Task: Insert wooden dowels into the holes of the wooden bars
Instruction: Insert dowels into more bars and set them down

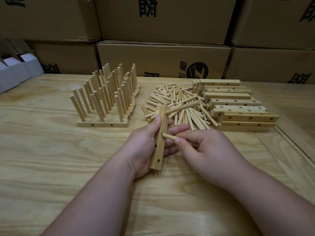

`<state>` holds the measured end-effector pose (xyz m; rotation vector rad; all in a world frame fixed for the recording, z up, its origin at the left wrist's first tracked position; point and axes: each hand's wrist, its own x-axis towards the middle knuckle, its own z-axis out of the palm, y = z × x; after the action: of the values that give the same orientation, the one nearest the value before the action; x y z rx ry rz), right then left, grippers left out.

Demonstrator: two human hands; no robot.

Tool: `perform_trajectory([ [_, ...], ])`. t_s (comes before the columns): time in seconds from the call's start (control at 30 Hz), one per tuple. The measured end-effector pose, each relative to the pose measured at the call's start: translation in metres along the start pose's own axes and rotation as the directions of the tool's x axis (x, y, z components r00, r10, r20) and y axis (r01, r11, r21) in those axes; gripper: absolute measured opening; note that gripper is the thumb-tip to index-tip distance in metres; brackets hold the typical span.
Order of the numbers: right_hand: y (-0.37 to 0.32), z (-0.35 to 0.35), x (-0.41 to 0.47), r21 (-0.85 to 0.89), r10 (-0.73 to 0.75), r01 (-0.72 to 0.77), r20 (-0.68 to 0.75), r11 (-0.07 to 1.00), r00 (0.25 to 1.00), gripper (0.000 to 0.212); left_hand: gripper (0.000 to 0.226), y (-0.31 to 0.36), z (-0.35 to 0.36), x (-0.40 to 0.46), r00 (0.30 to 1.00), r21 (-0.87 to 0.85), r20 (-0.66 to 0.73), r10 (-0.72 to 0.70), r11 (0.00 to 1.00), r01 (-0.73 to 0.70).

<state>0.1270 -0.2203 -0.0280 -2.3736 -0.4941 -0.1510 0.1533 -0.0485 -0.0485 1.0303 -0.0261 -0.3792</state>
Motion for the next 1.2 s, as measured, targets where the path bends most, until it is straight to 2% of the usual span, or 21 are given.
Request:
perform_trajectory([
  [0.13, -0.008, -0.005, -0.001, -0.163, -0.012, 0.018, 0.035, 0.986, 0.999, 0.021, 0.045, -0.001, -0.001, 0.001, 1.0, 0.064, 0.001, 0.014, 0.998, -0.014],
  [0.3, -0.012, -0.009, 0.002, -0.189, -0.008, 0.021, 0.068, 0.982, 0.998, 0.02, 0.038, -0.003, 0.002, 0.0, 0.999, 0.133, 0.01, 0.043, 0.99, -0.044],
  [0.4, -0.012, -0.01, 0.004, -0.105, 0.006, 0.003, 0.092, 0.994, 0.996, 0.022, 0.036, -0.003, 0.005, -0.001, 0.999, 0.16, 0.002, 0.049, 0.986, -0.048],
  [0.57, -0.011, -0.018, 0.008, 0.145, 0.113, -0.143, 0.198, 0.979, 0.974, 0.027, 0.037, -0.002, 0.01, -0.004, 0.998, 0.27, -0.002, 0.062, 0.961, -0.059],
  [0.63, -0.005, -0.017, 0.009, 0.349, 0.227, -0.297, 0.228, 0.889, 0.947, 0.028, 0.037, -0.001, 0.012, -0.006, 0.998, 0.34, 0.005, 0.068, 0.938, -0.065],
  [0.7, -0.004, -0.013, 0.007, 0.51, 0.364, -0.479, 0.313, 0.715, 0.877, 0.034, 0.038, -0.001, 0.014, -0.007, 0.997, 0.373, 0.016, 0.076, 0.925, -0.077],
  [0.77, -0.003, -0.008, 0.005, 0.573, 0.398, -0.534, 0.356, 0.622, 0.845, 0.036, 0.039, -0.001, 0.015, -0.008, 0.997, 0.372, 0.016, 0.075, 0.925, -0.076],
  [0.8, -0.002, -0.007, 0.004, 0.584, 0.386, -0.52, 0.348, 0.624, 0.854, 0.035, 0.039, -0.001, 0.015, -0.009, 0.997, 0.373, 0.013, 0.076, 0.925, -0.075],
  [0.87, -0.002, -0.006, 0.002, 0.566, 0.319, -0.423, 0.278, 0.707, 0.906, 0.034, 0.039, 0.0, 0.014, -0.008, 0.997, 0.382, 0.008, 0.078, 0.921, -0.075],
  [0.97, -0.005, -0.004, 0.003, 0.392, 0.15, -0.198, 0.149, 0.899, 0.977, 0.028, 0.038, 0.0, 0.012, -0.008, 0.997, 0.341, -0.004, 0.079, 0.937, -0.072],
  [1.03, -0.005, -0.002, 0.001, 0.234, 0.032, -0.048, 0.07, 0.971, 0.997, 0.026, 0.037, 0.0, 0.012, -0.008, 0.997, 0.275, -0.013, 0.079, 0.959, -0.073],
  [1.1, -0.003, 0.001, -0.002, 0.029, -0.093, 0.093, 0.005, 0.995, 0.996, 0.023, 0.035, 0.0, 0.01, -0.008, 0.997, 0.244, -0.014, 0.081, 0.967, -0.075],
  [1.2, -0.005, 0.001, -0.006, -0.225, -0.24, 0.227, -0.032, 0.947, 0.97, 0.025, 0.036, 0.001, 0.009, -0.008, 0.997, 0.254, -0.009, 0.071, 0.965, -0.066],
])
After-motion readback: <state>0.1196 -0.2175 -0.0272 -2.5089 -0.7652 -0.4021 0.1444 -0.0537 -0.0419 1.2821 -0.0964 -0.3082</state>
